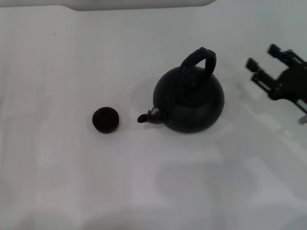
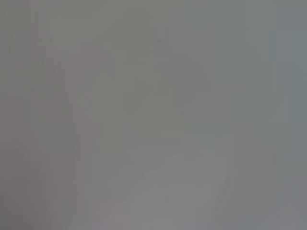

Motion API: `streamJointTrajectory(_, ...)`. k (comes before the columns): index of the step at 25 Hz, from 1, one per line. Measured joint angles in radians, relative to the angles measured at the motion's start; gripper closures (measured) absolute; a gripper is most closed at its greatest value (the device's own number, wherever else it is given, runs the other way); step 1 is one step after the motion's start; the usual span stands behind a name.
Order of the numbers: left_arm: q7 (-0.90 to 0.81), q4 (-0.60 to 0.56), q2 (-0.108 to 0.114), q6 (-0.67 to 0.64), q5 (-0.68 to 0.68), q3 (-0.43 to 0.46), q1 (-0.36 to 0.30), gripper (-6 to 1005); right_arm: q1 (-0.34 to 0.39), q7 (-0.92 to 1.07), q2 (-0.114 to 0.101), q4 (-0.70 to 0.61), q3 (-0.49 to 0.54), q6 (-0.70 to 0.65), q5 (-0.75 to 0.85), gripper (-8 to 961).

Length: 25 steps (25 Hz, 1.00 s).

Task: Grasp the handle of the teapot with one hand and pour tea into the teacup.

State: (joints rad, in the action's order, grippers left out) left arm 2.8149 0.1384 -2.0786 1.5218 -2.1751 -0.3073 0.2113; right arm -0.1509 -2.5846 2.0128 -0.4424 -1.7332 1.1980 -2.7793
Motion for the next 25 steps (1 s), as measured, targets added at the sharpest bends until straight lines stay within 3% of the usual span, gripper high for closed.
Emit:
streamJointTrajectory(6, 0.000, -0.003, 0.000, 0.000, 0.000, 0.001, 0.004, 113, 0.001, 0.049, 0.012, 0.114, 0.212, 0.055, -0.001, 267)
streamJointTrajectory(14, 0.000, -0.003, 0.000, 0.000, 0.000, 0.004, -0.001, 112, -0.035, 0.082, 0.013, 0.238, 0.436, 0.058, 0.000, 266)
streamJointTrajectory(25, 0.003, -0.003, -0.003, -0.002, 0.000, -0.001, -0.002, 113, -0.083, 0.105, 0.012, 0.306, 0.513, 0.046, 0.000, 268)
